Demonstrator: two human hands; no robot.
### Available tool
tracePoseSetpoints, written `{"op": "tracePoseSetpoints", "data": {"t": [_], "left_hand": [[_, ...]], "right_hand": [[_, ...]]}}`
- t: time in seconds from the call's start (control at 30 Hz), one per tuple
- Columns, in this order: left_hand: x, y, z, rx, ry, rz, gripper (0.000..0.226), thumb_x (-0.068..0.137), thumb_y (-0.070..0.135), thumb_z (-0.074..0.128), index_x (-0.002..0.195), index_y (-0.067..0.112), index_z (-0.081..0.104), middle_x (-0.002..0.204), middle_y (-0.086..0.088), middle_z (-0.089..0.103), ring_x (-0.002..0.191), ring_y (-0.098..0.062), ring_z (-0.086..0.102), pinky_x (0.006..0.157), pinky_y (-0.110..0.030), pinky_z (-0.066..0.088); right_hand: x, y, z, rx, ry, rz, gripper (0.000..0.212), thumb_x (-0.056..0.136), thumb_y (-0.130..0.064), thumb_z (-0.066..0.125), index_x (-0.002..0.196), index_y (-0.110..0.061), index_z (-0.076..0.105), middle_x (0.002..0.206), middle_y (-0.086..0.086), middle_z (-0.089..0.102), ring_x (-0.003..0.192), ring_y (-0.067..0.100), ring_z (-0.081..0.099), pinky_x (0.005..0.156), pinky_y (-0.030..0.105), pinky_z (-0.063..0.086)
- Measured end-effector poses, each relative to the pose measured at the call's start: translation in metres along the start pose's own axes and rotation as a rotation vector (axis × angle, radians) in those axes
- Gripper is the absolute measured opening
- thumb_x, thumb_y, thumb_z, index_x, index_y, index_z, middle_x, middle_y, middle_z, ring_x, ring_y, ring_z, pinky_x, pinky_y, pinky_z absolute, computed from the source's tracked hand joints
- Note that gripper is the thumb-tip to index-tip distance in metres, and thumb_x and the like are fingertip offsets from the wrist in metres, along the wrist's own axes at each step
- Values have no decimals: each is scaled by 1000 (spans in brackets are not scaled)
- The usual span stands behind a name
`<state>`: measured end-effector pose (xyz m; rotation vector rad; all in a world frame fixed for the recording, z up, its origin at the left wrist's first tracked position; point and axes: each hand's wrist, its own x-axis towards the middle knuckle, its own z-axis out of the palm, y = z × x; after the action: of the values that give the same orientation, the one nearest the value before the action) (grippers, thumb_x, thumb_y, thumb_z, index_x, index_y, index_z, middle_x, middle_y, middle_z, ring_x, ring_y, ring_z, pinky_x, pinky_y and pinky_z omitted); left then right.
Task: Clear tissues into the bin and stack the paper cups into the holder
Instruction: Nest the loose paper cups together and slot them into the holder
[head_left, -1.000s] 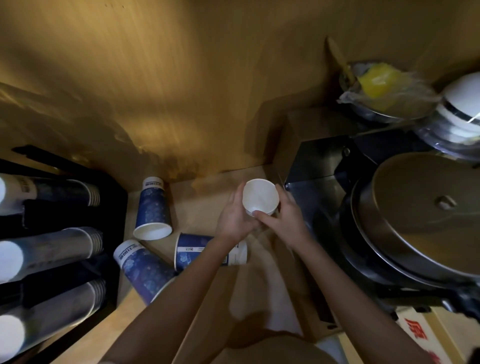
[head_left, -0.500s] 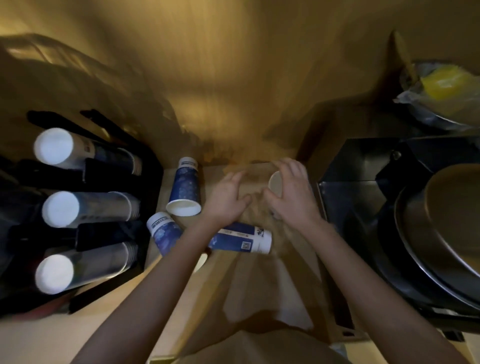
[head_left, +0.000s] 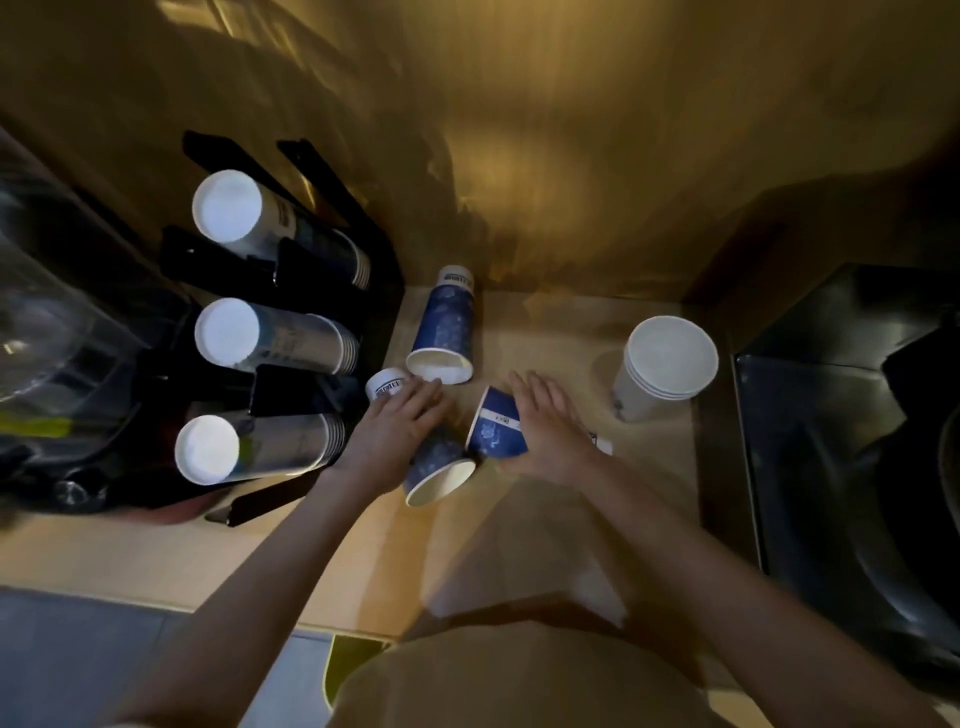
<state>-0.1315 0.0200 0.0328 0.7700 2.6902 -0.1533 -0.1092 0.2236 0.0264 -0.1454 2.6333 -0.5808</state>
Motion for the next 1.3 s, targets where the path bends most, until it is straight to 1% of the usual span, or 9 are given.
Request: {"op": "tracePoseSetpoints", "data": {"t": [0.13, 0.27, 0.5, 0.63, 0.8, 1.0, 1.13, 1.23, 1.3], "left_hand": [[-1, 7, 6, 65, -142, 46, 83, 81, 19, 62, 144, 25, 9, 158, -3, 6, 146, -24, -3, 120, -48, 9], [-3, 9, 10, 19, -127, 42, 76, 81, 19, 62, 142, 25, 17, 157, -4, 11, 146, -24, -1, 119, -47, 7], [-16, -3, -11, -464, 215, -59, 88, 60, 21, 83, 135, 14, 37, 135, -12, 50, 126, -29, 45, 104, -39, 38], [-32, -3, -42, -864, 372, -271, 81, 56, 18, 86, 126, 14, 46, 110, -1, 57, 99, -15, 53, 77, -24, 42], [-40, 1, -70, -1244, 540, -363, 74, 58, 22, 85, 122, 11, 48, 111, -4, 60, 104, -17, 57, 77, -18, 48], [-49, 24, -104, -1208, 773, -220, 95, 48, 44, 79, 130, 29, 34, 122, 19, 50, 117, 3, 47, 92, -11, 45], [-45, 39, -105, -1240, 796, -127, 100, 49, 42, 81, 133, 10, 36, 131, -5, 54, 123, -11, 49, 104, -32, 45], [-38, 59, -93, -1201, 740, -110, 96, 49, 43, 78, 130, 11, 39, 127, -3, 54, 116, 2, 50, 93, -6, 41], [-33, 69, -82, -1169, 711, -142, 94, 47, 44, 77, 129, 13, 40, 122, 1, 53, 109, 3, 50, 85, 3, 37]], "right_hand": [[3, 0, 12, 8, -18, 26, 99, 77, -35, 68, 145, -8, 0, 155, 17, 11, 142, 34, 9, 117, 44, 9], [4, 2, 13, -15, 69, 65, 89, 79, -36, 64, 144, -10, 10, 145, 15, 33, 132, 33, 29, 112, 41, 19], [-9, 1, -28, 492, 423, 108, 84, 59, -49, 77, 128, -20, 38, 127, 5, 58, 112, 24, 56, 91, 42, 49], [-23, -3, -34, 746, 463, 140, 85, 62, -28, 83, 131, -19, 34, 134, 1, 50, 117, 13, 49, 86, 27, 42], [-33, -10, -6, 706, 440, 157, 84, 58, -25, 85, 127, -20, 37, 131, 2, 53, 119, 21, 51, 89, 33, 45], [-32, -8, 4, 711, 475, 145, 84, 54, -31, 87, 123, -23, 39, 122, -1, 58, 112, 17, 55, 83, 25, 43], [-33, -6, 5, 713, 484, 135, 82, 53, -32, 88, 120, -26, 40, 114, -7, 59, 107, 18, 59, 84, 32, 50], [-32, -6, 3, 707, 473, 130, 81, 53, -32, 87, 119, -25, 40, 119, 1, 63, 107, 24, 61, 85, 43, 53], [-33, -5, 1, 691, 460, 118, 82, 55, -30, 86, 121, -22, 40, 122, 3, 61, 109, 24, 59, 86, 38, 53]]}}
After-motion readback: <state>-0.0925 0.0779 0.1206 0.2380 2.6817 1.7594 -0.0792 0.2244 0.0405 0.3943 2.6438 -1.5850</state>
